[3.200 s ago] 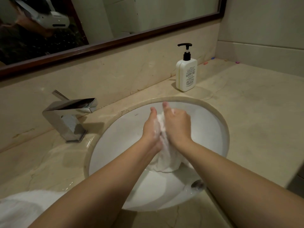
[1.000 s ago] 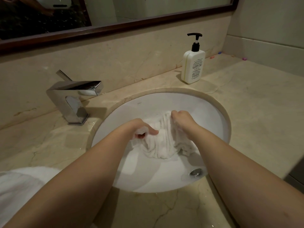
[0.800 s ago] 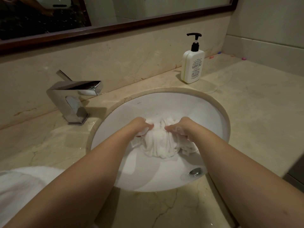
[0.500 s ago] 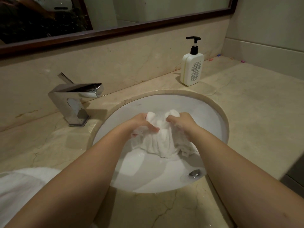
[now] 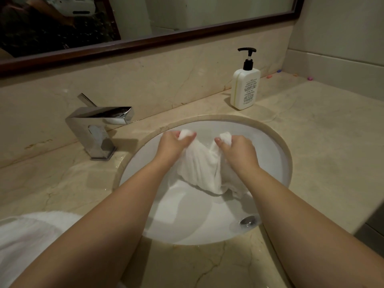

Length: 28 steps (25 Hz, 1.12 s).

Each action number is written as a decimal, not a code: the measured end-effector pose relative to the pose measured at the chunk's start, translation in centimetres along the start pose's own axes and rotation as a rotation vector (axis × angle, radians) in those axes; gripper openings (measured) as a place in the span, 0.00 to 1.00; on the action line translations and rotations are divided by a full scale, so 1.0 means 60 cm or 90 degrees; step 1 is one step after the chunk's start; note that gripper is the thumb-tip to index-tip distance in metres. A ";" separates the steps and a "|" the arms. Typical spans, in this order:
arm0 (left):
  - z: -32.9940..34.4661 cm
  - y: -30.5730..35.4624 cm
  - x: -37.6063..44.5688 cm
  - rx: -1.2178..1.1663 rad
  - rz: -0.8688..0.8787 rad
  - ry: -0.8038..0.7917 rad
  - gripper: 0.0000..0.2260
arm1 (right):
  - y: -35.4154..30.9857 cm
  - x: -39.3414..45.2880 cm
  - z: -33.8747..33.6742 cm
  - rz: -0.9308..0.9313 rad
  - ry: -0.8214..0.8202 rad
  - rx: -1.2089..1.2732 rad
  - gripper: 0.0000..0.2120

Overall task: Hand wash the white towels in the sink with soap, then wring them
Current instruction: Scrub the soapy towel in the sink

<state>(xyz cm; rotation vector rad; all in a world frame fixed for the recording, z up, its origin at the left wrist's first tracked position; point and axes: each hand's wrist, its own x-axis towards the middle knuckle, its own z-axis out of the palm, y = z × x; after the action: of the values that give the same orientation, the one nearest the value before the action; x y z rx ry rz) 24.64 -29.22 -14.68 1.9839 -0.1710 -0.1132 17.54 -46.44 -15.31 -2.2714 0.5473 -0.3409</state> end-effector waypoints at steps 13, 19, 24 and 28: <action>-0.002 0.062 -0.027 0.086 0.244 0.214 0.22 | -0.048 -0.011 -0.054 -0.073 0.116 0.521 0.17; 0.034 0.051 -0.024 -0.323 -0.052 0.078 0.16 | -0.038 -0.014 -0.043 -0.091 0.090 0.404 0.24; 0.048 0.056 -0.032 -0.422 -0.082 0.012 0.07 | -0.045 -0.011 -0.042 -0.008 0.129 0.532 0.22; 0.078 0.075 -0.056 -0.338 0.049 0.043 0.06 | -0.065 -0.036 -0.027 -0.037 0.017 0.570 0.24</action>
<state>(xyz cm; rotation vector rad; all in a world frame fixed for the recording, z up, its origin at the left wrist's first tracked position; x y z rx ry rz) 20.27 -34.64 -12.44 1.4479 -0.1542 -0.0354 16.07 -43.99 -11.53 -1.4168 0.2542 -0.5194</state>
